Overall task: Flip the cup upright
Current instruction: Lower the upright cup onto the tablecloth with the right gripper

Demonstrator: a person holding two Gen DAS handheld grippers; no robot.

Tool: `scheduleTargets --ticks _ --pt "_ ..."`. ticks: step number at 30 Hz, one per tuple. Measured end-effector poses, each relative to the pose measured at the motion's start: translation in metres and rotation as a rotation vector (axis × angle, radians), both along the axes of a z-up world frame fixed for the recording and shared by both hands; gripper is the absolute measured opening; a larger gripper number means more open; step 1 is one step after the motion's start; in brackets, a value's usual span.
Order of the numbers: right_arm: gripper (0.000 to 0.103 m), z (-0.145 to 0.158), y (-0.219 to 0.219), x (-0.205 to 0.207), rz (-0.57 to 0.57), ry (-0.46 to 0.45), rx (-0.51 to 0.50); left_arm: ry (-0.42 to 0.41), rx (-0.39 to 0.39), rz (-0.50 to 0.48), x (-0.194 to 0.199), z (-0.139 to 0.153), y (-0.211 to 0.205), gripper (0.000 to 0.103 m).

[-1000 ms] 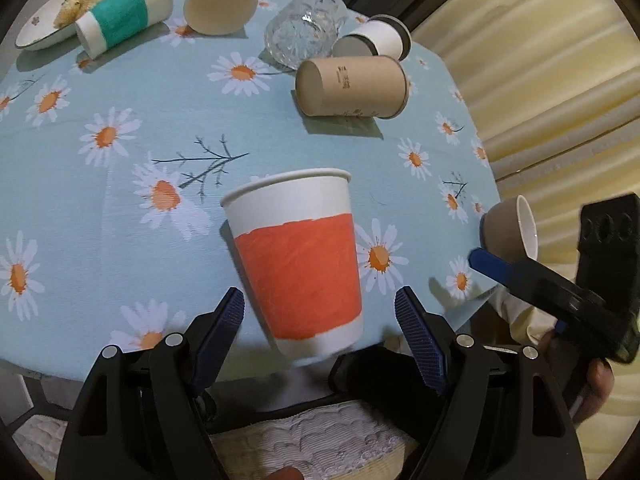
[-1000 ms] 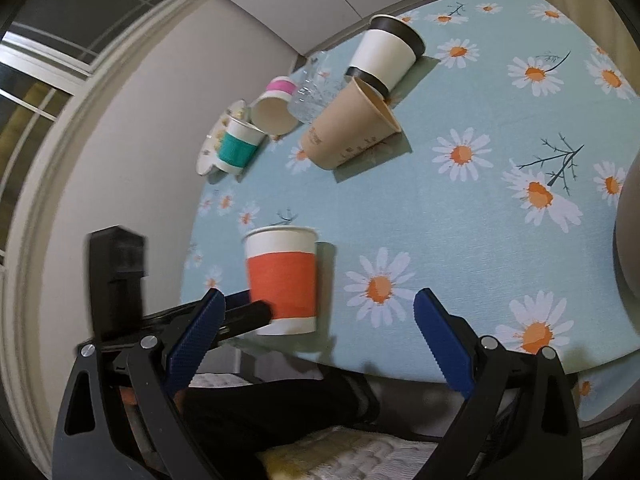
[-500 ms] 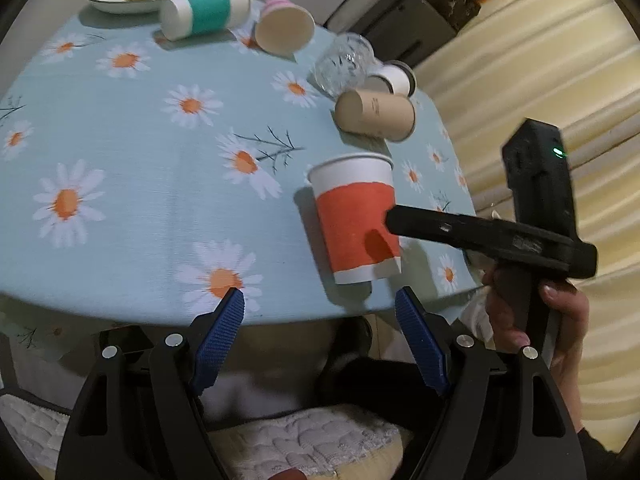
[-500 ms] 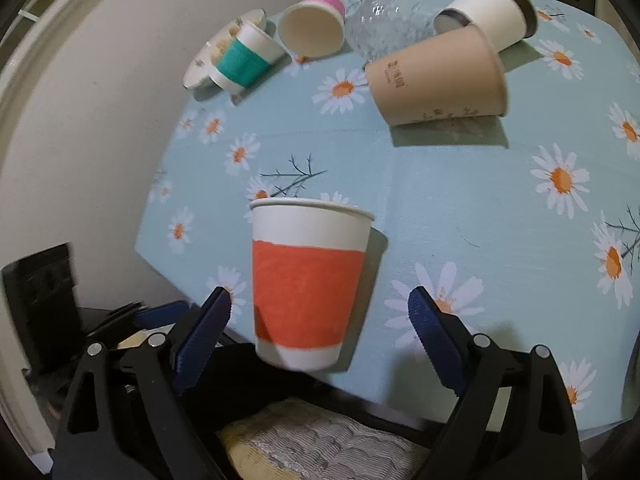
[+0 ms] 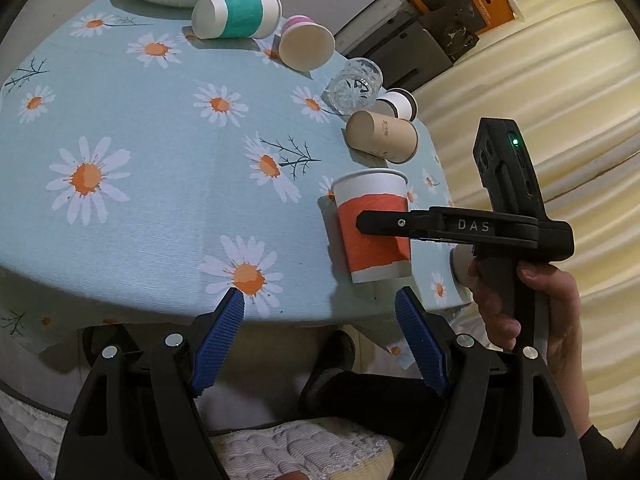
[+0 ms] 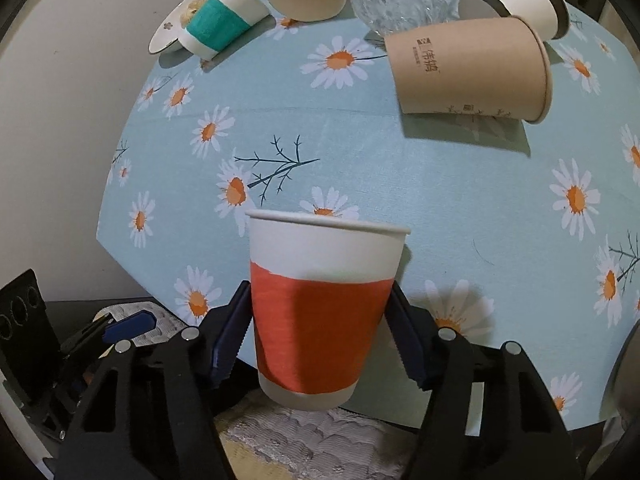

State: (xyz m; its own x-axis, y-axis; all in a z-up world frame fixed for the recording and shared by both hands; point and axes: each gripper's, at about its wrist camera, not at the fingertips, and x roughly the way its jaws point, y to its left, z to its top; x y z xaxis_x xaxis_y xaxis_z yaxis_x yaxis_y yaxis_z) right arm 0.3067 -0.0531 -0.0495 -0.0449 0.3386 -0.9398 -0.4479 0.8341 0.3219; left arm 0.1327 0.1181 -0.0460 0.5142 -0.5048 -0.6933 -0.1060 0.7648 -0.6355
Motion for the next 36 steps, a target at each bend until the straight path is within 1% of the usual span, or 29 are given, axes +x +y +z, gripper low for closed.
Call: scheduleTargets --ticks 5,8,11,13,17,20,22,26,29,32,33,36 --pt "0.065 0.004 -0.003 -0.006 -0.003 -0.01 -0.005 -0.014 -0.011 0.01 -0.002 0.002 0.006 0.076" --pt "0.065 0.011 -0.008 -0.01 -0.019 -0.02 0.013 -0.015 -0.012 0.02 -0.002 0.001 0.008 0.076" --pt "0.065 0.023 -0.012 -0.017 -0.022 -0.071 0.018 -0.021 0.003 0.025 -0.003 0.003 0.008 0.076" --pt "0.065 0.035 -0.016 -0.025 -0.029 -0.142 0.021 -0.025 0.003 0.035 -0.003 0.003 0.009 0.076" --pt "0.065 0.055 -0.027 -0.047 -0.071 -0.279 0.097 -0.046 -0.002 0.045 -0.005 0.006 0.011 0.076" --pt "0.065 0.067 -0.037 -0.07 -0.122 -0.438 0.185 -0.068 -0.002 0.039 -0.006 0.009 0.009 0.076" --pt "0.065 0.07 -0.043 -0.083 -0.168 -0.536 0.24 -0.082 -0.005 0.026 -0.007 0.011 0.006 0.076" --pt "0.065 0.063 -0.046 -0.108 -0.238 -0.717 0.284 -0.09 0.026 0.018 -0.007 0.013 0.0 0.076" --pt "0.065 0.056 -0.044 -0.121 -0.255 -0.823 0.284 -0.092 0.06 0.022 -0.008 0.013 -0.002 0.076" --pt "0.065 0.046 -0.043 -0.13 -0.27 -0.946 0.246 -0.094 0.096 0.03 -0.01 0.014 -0.003 0.076" --pt "0.065 0.04 -0.043 -0.131 -0.28 -0.971 0.24 -0.095 0.098 0.031 -0.011 0.014 -0.003 0.076" --pt "0.065 0.028 -0.045 -0.128 -0.307 -0.984 0.24 -0.096 0.104 0.037 -0.011 0.015 -0.002 0.076"
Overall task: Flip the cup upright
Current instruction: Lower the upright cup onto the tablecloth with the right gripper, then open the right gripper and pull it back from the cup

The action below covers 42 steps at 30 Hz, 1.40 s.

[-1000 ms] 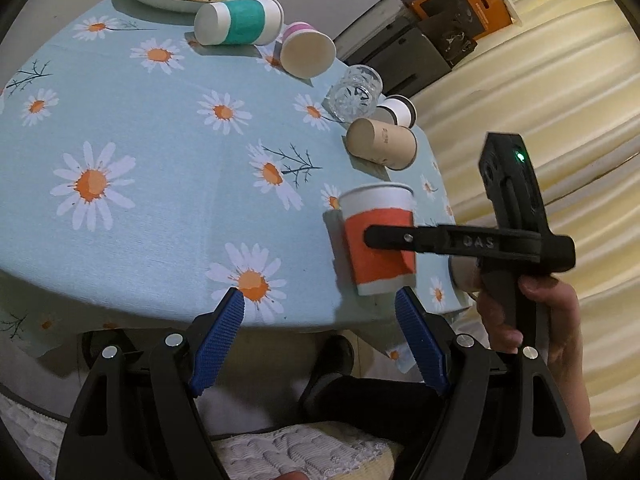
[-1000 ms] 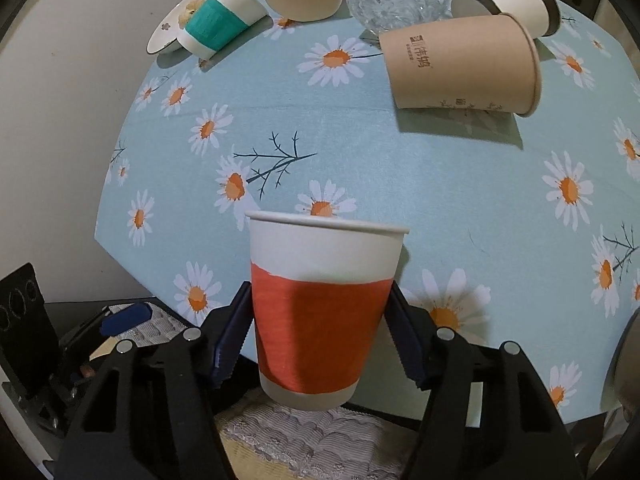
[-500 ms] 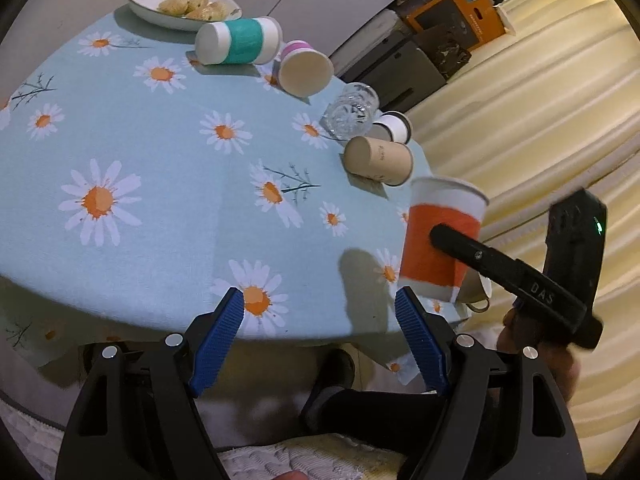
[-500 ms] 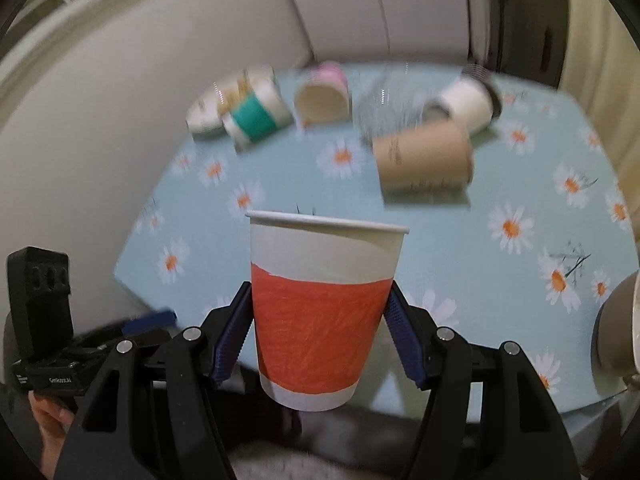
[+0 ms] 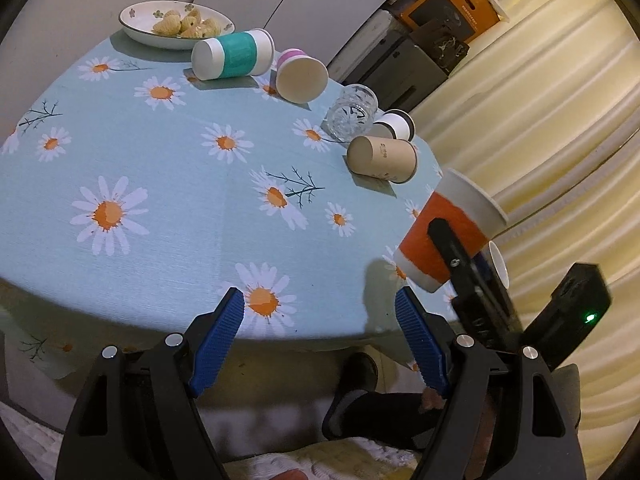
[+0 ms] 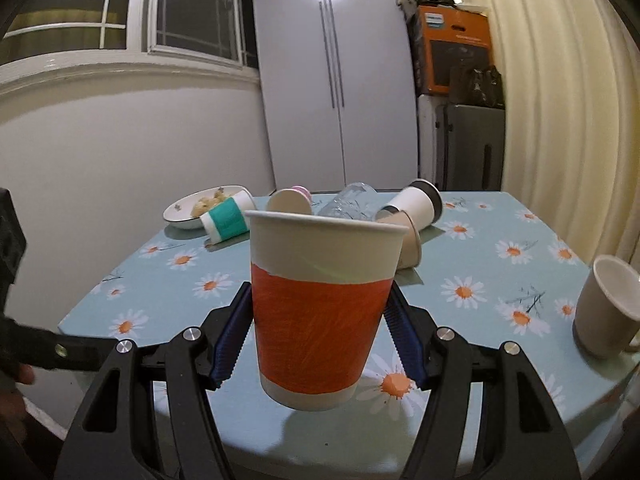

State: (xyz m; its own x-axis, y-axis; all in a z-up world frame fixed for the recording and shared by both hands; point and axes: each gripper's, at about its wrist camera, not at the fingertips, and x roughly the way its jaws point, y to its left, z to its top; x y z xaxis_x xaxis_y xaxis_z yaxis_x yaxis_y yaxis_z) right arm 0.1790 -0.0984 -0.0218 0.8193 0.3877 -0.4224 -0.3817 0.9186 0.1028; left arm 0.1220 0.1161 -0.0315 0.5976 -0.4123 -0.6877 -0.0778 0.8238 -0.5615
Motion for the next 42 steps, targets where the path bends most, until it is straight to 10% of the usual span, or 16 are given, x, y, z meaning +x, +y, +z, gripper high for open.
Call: scheduleTargets --ticks 19,33,42 --pt "0.065 -0.051 0.028 -0.012 -0.069 -0.188 -0.16 0.016 -0.01 0.035 0.001 -0.005 0.008 0.076" --pt "0.065 -0.062 0.026 -0.013 -0.079 -0.14 -0.142 0.007 -0.006 0.036 0.0 -0.003 0.008 0.076" --pt "0.082 -0.058 0.024 -0.017 -0.081 -0.131 -0.124 0.003 -0.001 0.042 -0.001 -0.002 0.01 0.076"
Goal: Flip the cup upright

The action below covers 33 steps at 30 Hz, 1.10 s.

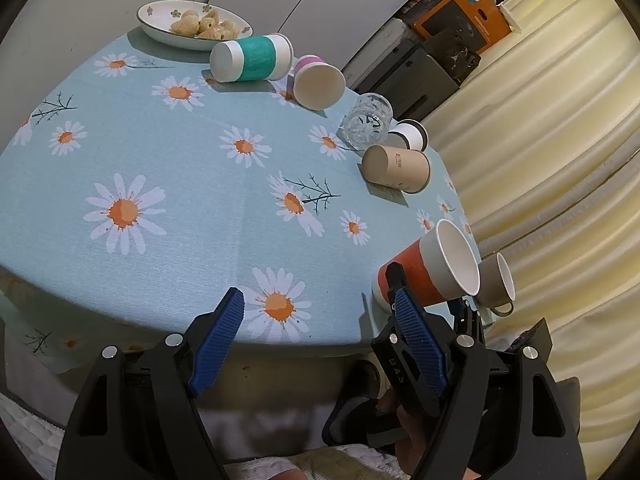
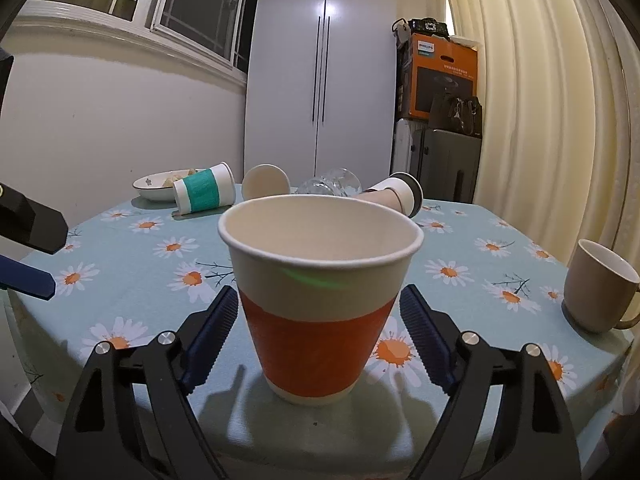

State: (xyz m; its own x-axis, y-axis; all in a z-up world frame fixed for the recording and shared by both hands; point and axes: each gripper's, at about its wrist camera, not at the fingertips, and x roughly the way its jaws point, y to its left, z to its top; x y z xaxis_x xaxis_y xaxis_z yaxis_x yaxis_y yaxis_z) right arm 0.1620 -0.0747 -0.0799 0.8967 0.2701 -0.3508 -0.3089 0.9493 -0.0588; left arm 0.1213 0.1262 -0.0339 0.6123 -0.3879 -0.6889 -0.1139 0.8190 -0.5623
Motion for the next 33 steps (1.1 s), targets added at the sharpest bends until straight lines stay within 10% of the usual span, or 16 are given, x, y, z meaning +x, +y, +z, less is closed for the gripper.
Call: scheduleTargets --ticks 28,33 --pt "0.097 0.098 -0.071 -0.095 0.056 -0.035 0.084 -0.176 0.181 0.0 -0.027 0.029 -0.018 0.076" --pt "0.097 0.12 -0.088 -0.103 0.1 -0.006 0.088 -0.232 0.166 -0.022 -0.048 0.035 -0.03 0.09"
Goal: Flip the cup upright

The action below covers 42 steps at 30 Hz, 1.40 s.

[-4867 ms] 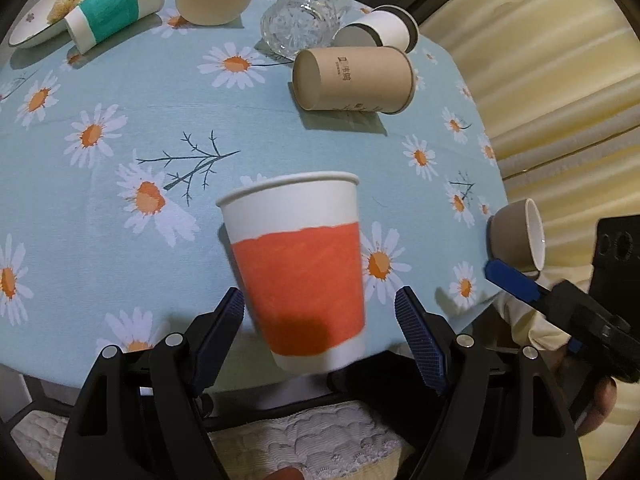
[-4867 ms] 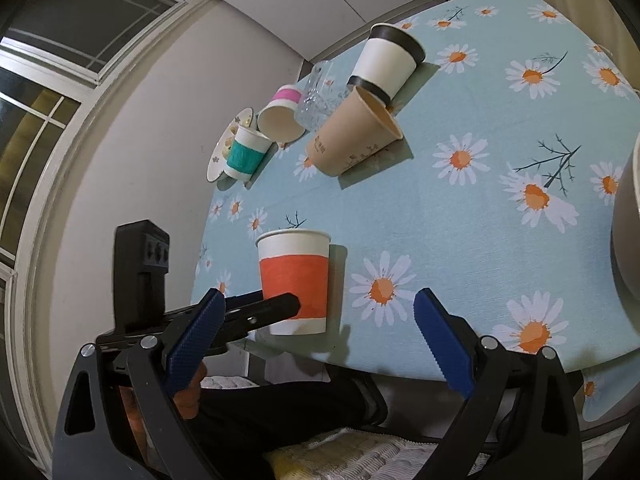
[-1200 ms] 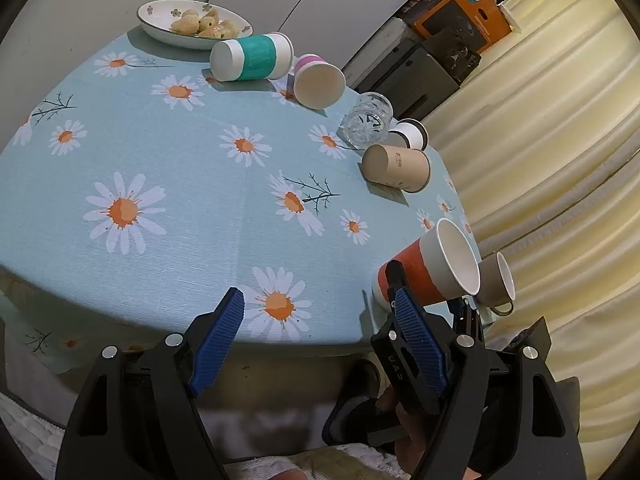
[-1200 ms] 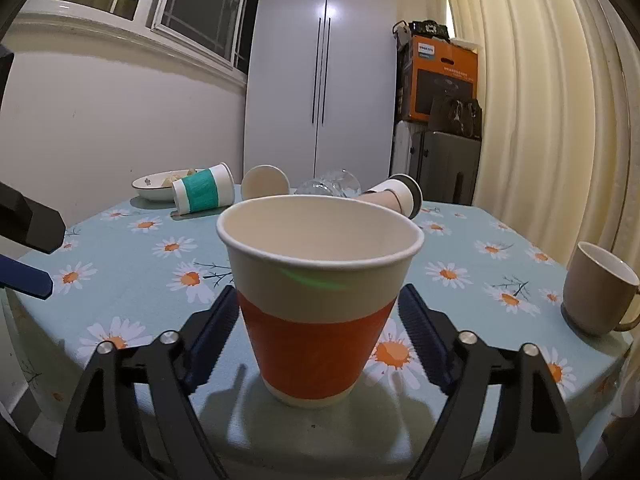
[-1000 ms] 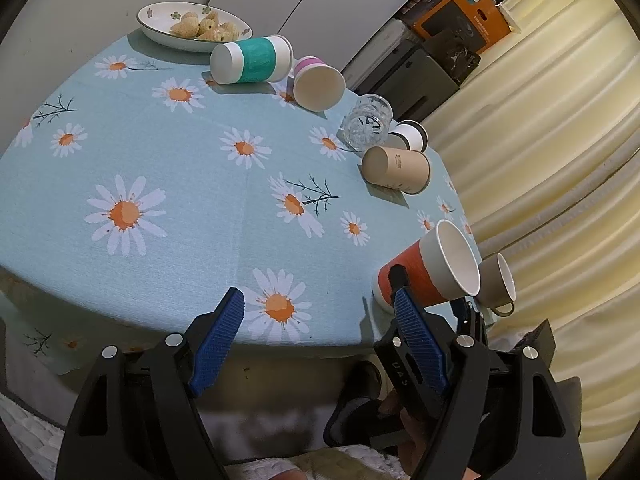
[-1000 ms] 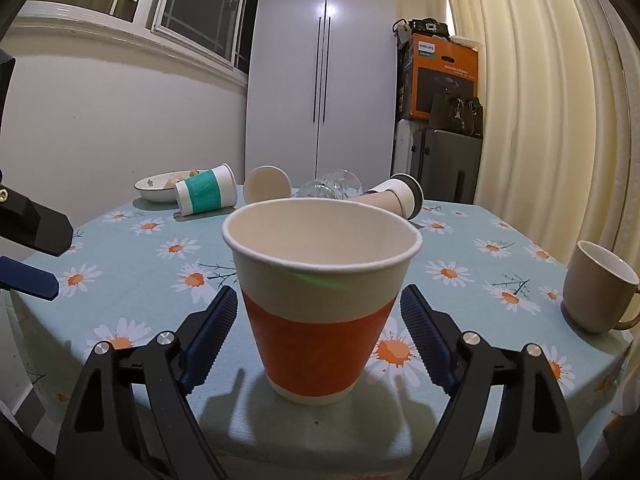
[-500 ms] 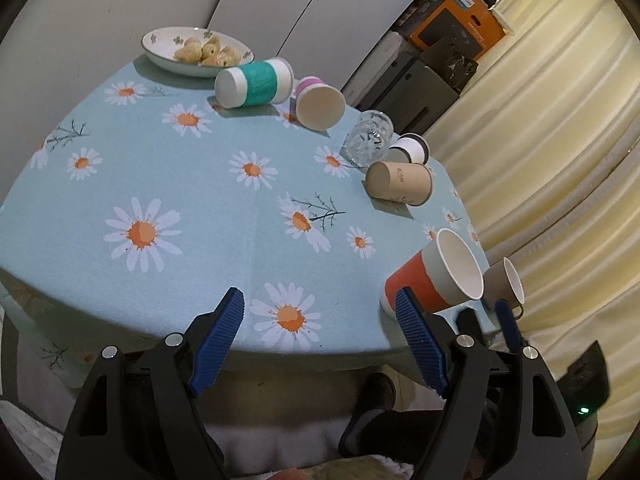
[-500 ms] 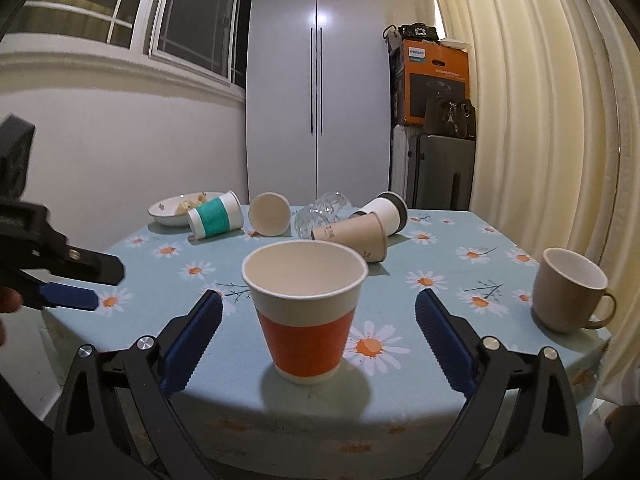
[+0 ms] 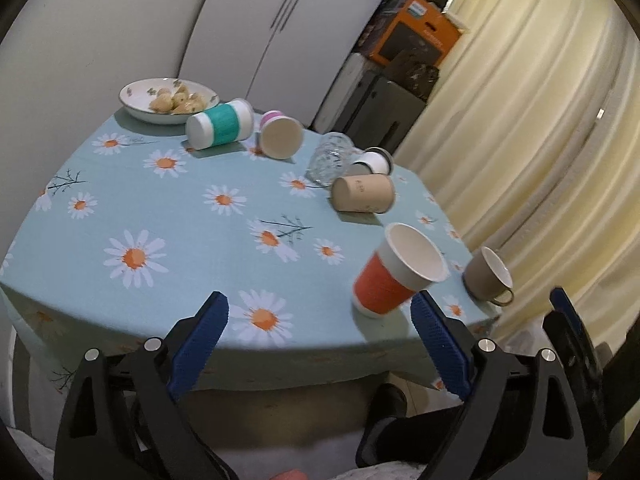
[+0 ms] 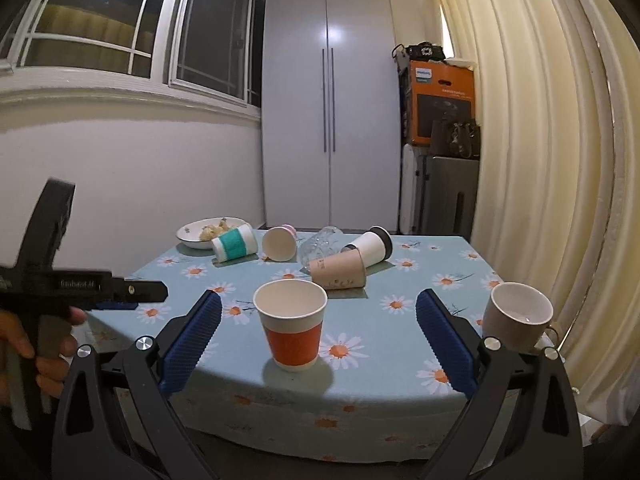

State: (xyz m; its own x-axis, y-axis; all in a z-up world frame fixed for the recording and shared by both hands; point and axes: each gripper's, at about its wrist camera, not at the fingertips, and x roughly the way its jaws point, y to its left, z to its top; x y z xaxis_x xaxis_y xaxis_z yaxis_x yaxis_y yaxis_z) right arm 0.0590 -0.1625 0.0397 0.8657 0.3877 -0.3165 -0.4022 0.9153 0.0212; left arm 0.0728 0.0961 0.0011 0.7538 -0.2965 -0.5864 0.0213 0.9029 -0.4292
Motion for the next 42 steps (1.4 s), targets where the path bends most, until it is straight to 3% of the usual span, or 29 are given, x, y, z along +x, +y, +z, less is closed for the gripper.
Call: scheduleTargets --ticks 5,8,16,25,42 --pt "0.097 0.013 -0.015 -0.007 0.092 0.038 -0.032 -0.101 0.07 0.0 -0.025 0.013 -0.018 0.092" --pt "0.097 0.014 -0.027 -0.011 0.083 0.02 -0.066 -0.161 0.128 -0.011 -0.042 0.019 -0.033 0.096" --pt "0.097 -0.007 -0.051 -0.002 0.036 0.145 -0.051 -0.202 0.272 -0.026 -0.072 0.019 -0.072 0.096" --pt "0.097 -0.005 -0.045 -0.022 0.004 0.048 -0.115 -0.21 0.291 -0.006 -0.083 0.018 -0.076 0.096" --pt "0.097 -0.009 -0.041 -0.016 -0.001 0.077 -0.12 -0.188 0.304 -0.029 -0.079 0.015 -0.082 0.096"
